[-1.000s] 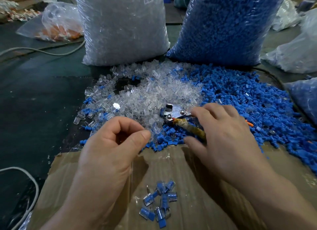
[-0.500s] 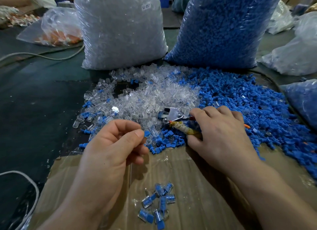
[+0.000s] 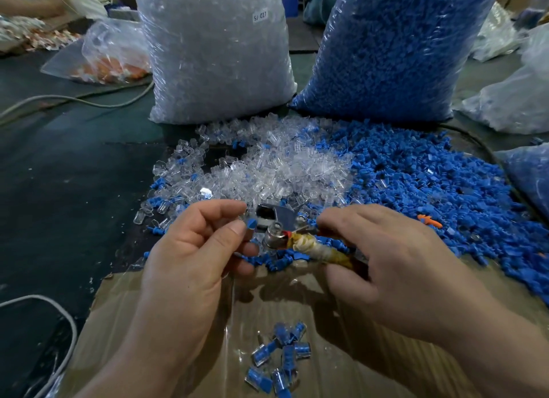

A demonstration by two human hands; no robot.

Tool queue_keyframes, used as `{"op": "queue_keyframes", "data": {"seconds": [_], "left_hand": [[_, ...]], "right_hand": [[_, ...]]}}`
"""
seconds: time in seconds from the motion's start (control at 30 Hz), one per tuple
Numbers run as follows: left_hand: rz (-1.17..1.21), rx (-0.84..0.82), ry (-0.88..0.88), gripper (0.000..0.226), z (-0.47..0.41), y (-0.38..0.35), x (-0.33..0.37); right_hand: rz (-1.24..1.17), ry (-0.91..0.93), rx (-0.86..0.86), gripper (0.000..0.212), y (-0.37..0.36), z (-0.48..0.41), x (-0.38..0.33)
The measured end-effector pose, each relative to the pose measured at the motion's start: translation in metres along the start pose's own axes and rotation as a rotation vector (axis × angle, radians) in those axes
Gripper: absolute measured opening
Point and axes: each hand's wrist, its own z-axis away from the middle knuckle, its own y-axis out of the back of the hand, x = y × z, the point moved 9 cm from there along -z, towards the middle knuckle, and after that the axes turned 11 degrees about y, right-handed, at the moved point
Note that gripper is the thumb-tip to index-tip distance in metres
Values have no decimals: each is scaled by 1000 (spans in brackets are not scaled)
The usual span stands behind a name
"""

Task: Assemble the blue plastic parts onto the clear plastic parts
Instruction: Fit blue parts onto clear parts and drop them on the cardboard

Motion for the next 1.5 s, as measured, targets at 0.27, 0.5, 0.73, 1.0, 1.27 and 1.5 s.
{"op": "queue_keyframes", "data": {"seconds": [0.27, 0.5, 0.73, 1.0, 1.27, 1.5], "left_hand": [[-47, -15, -9, 26, 0, 6, 3], [-154, -16, -96, 23, 1, 6, 13], [-269, 0, -160, 22, 5, 4, 22], [-435, 88, -203, 21, 9, 4, 24], [-483, 101, -214, 18, 12, 1, 24], [-498, 57, -242, 27, 17, -6, 31]], "right_hand": [[21, 36, -38, 60, -6, -1, -3], [56, 65, -11, 49, -4, -2, -3], [31, 95, 41, 50, 0, -1, -3], [68, 110, 14, 45, -1, -1, -5], [67, 120, -7, 50, -4, -2, -6], [137, 134, -14, 54, -7, -4, -4]]}}
